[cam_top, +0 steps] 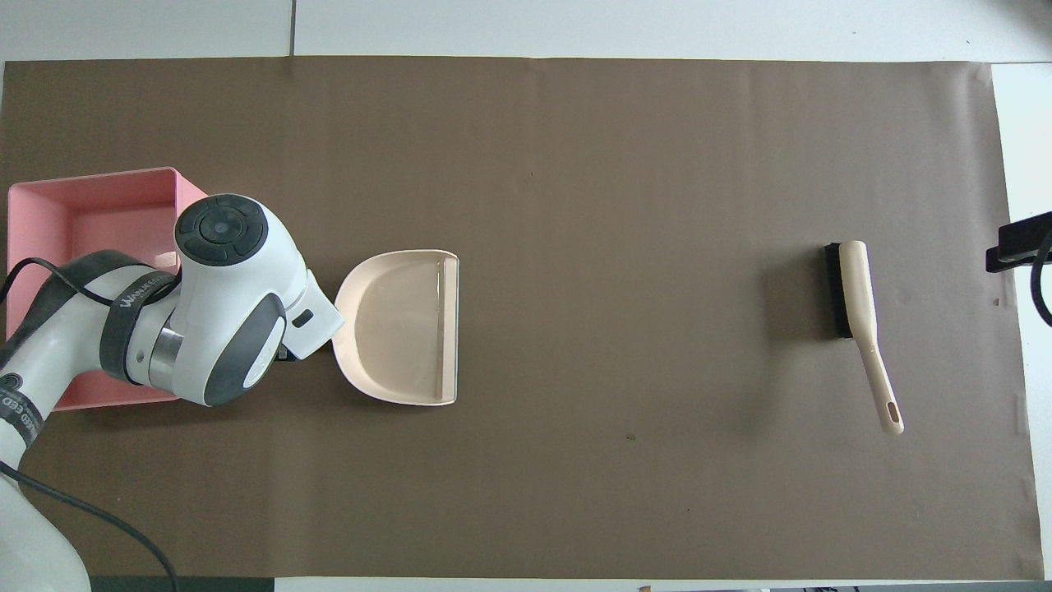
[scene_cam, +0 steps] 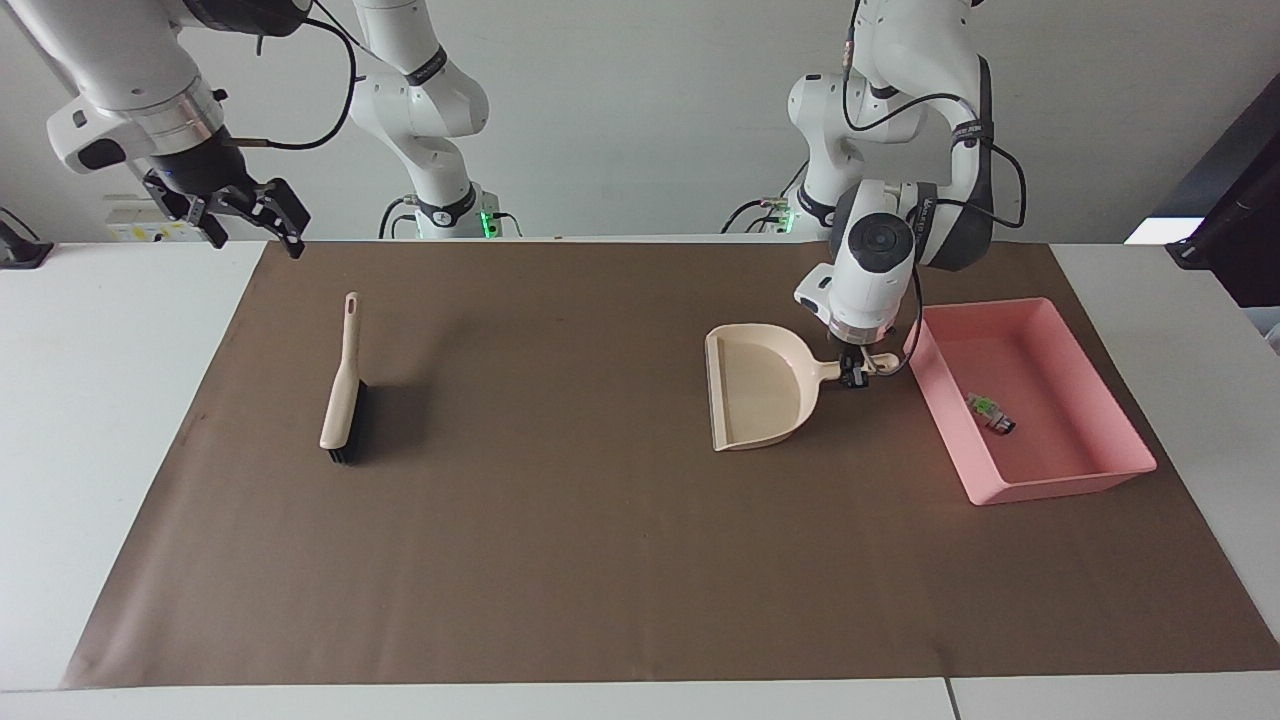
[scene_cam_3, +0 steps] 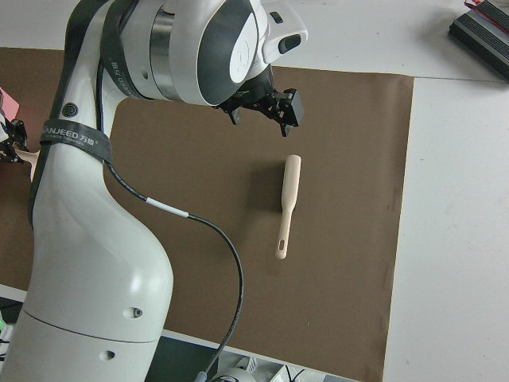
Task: Clean e-waste and dump in bin
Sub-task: 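Lower the dustpan onto the table beside the bin with the left gripper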
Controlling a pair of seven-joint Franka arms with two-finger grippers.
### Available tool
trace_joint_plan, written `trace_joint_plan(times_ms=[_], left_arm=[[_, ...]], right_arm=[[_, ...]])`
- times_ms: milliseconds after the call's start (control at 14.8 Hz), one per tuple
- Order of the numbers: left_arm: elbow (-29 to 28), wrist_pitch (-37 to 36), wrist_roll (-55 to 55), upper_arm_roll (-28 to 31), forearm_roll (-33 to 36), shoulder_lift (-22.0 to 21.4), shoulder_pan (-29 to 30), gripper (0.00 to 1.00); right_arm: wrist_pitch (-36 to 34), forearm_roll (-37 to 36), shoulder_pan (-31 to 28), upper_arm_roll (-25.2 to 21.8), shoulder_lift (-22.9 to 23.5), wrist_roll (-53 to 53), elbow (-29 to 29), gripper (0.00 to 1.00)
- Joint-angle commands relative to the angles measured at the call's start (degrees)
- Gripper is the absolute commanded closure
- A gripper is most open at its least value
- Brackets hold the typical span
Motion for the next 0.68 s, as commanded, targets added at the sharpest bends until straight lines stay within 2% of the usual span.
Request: trace_joint_plan(times_ms=[0, 135, 406, 610], left_arm=[[-1.3, -0.3, -6.4, 0.6, -0.9, -0.8, -1.6, 0.68], [-0.6, -5.1, -11.6, 0.6, -0.9, -1.4, -1.6, 0.32], [0.4, -6.6, -13.2, 0.9, -0.9, -4.4, 0.1, 0.16], [0.4, -6.7, -14.2, 0.9, -0.9, -7.0, 5.5, 0.04]], right_arm=[[-0.8, 0.1, -0.2, 0.3, -0.2, 0.6, 0.3, 0.0], [-0.3, 0.1, -0.1, 0.4, -0.4, 1.3, -0.4, 0.0], [2.7, 0.1, 0.6, 0.8, -0.5, 1.2, -1.2, 0.0], [2.8, 0.1, 2.7, 1.0, -0.4, 4.0, -1.1, 0.0]])
